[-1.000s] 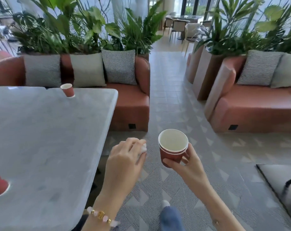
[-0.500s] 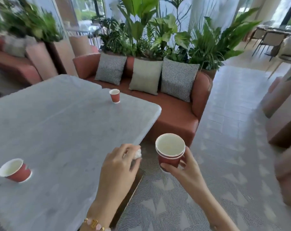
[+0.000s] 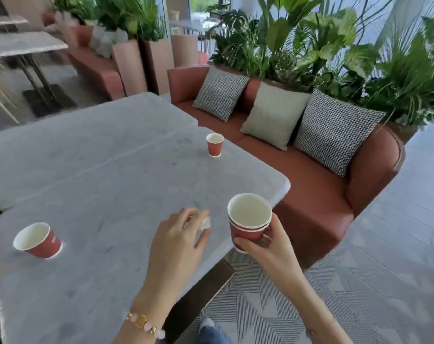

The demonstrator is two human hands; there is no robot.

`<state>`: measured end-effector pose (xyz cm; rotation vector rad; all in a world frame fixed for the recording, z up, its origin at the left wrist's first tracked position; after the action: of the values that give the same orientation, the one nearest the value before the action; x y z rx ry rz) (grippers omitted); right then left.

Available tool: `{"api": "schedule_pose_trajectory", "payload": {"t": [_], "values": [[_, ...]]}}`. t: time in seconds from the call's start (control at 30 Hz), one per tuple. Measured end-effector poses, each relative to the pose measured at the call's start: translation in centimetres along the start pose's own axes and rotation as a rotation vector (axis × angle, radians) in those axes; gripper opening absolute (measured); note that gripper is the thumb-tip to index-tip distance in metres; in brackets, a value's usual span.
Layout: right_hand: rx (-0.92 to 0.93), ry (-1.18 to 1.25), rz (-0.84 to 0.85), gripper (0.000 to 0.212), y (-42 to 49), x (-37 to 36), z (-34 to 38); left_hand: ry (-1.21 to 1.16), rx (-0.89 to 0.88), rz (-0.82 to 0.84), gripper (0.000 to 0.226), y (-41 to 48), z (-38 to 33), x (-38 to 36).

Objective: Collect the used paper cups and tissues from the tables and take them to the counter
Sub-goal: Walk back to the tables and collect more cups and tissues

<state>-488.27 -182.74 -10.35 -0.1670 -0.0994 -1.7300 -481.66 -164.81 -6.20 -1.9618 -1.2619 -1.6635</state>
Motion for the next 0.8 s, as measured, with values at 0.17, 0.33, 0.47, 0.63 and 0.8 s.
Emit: {"api": "schedule_pose_trajectory", "payload": {"t": [0.17,0.33,0.47,0.63,0.8], "values": [[-0.031,-0.011,0.108,0.071,7.8,-0.6,0.4,-0.008,0.096,-0.053,0.033,4.6,4.1,-0.5],[-0.001,-0.033,0.198,0.06,13.8,-1.9,0.4,0.006,0.191,-0.066,0.031,7.1,7.8,-0.9],[0.003,-0.044,0.266,0.063,17.0,-3.3,0.2,0.017,0.277,-0.086,0.033,7.4,9.4,-1.2],[-0.006,-0.024,0.397,0.063,20.2,-4.6,-0.1,0.047,0.43,-0.102,0.031,7.4,10.3,-1.4],[0.014,-0.017,0.537,0.064,22.9,-5.0,-0.4,0.056,0.562,-0.104,0.026,7.5,10.3,-2.2]]}}
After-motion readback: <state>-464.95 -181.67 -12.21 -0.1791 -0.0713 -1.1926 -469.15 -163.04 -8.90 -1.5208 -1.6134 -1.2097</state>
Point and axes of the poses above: each hand's wrist, its own y-axis towards the middle knuckle, its own x-axis out of the back of the hand, z = x × y, the point moved 1 cm from there along y, towards the middle knuckle, and after that the axes turned 15 degrees about z, right-handed, at the moved point
